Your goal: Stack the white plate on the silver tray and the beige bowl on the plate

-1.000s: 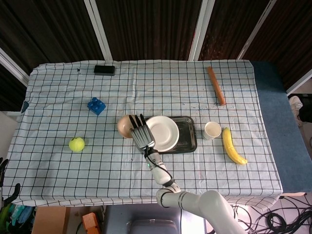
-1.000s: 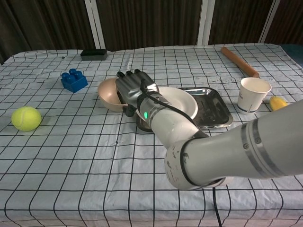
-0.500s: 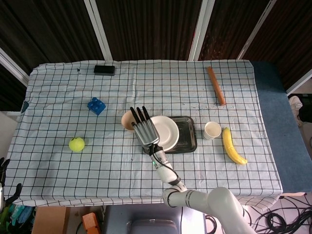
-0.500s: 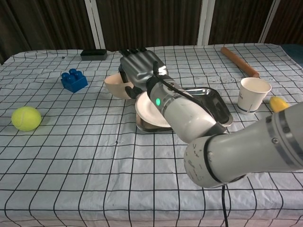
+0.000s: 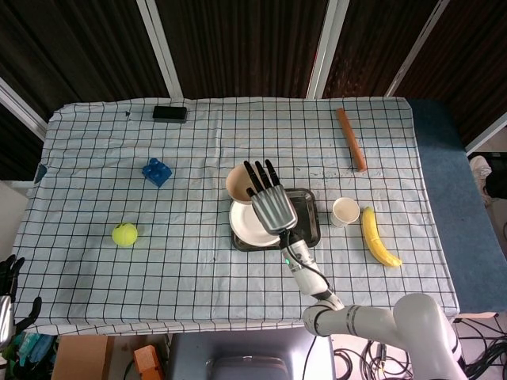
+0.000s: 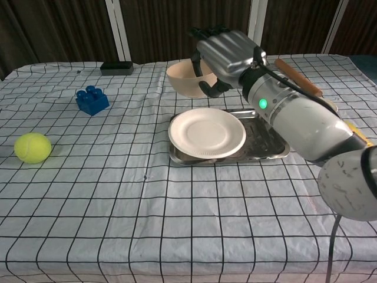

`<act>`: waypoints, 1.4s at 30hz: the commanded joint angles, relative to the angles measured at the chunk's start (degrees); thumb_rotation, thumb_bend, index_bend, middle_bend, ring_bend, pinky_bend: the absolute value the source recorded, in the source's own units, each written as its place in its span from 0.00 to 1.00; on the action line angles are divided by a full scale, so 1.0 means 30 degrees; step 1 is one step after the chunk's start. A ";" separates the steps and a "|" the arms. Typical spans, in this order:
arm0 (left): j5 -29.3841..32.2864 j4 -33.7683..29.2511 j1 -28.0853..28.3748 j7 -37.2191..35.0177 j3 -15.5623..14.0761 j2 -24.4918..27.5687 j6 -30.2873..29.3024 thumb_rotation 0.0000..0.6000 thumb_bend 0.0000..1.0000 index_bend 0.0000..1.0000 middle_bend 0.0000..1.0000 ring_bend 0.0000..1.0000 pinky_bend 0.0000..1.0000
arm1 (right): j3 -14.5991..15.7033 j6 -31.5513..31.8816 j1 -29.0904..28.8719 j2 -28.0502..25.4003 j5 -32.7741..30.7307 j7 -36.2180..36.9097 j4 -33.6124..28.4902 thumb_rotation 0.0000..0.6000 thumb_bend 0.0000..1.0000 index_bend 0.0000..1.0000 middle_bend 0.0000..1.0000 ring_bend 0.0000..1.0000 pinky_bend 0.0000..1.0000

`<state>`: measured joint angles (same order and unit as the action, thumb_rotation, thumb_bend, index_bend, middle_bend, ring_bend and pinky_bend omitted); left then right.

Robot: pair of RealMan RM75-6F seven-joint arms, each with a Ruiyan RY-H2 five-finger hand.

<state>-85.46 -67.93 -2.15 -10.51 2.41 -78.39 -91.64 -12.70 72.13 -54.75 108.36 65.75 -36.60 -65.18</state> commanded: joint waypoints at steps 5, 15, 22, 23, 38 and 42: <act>-0.0055 -0.0134 0.0070 0.0216 -0.0026 -0.0009 0.0108 1.00 0.38 0.00 0.00 0.00 0.00 | 0.0116 -0.0184 0.0864 -0.0677 0.0250 0.0099 -0.0259 1.00 0.41 0.64 0.00 0.00 0.00; -0.0033 -0.0125 0.0080 0.0267 -0.0064 -0.0057 0.0230 1.00 0.38 0.00 0.00 0.00 0.00 | 0.0688 -0.1650 0.1532 0.0690 0.0286 0.0794 0.1875 1.00 0.41 0.64 0.00 0.00 0.00; 0.0113 0.0081 0.0015 0.0008 -0.0066 -0.0140 0.0351 1.00 0.38 0.00 0.00 0.00 0.00 | 0.1317 -0.1907 0.1887 0.1695 0.1308 0.1476 0.3080 1.00 0.41 0.64 0.00 0.00 0.00; 0.0118 0.0120 0.0013 -0.0026 -0.0071 -0.0150 0.0369 1.00 0.38 0.00 0.00 0.00 0.00 | 0.1433 -0.1878 0.1989 0.1739 0.1471 0.1575 0.3101 1.00 0.41 0.64 0.00 0.00 0.00; 0.0179 0.0301 0.0013 -0.0134 -0.0120 -0.0246 0.0616 1.00 0.38 0.00 0.00 0.00 0.00 | 0.1613 -0.2100 0.3225 0.1319 0.2136 0.0935 0.2275 1.00 0.40 0.09 0.00 0.00 0.00; 0.0159 0.0268 0.0028 -0.0103 -0.0099 -0.0237 0.0593 1.00 0.38 0.00 0.00 0.00 0.00 | 0.1474 -0.1733 0.3715 0.0149 0.2151 0.0378 0.0575 1.00 0.34 0.00 0.00 0.00 0.00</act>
<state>-84.98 -67.12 -2.06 -10.82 2.10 -79.10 -89.86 -7.98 66.21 -44.58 110.88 72.18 -34.34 -60.84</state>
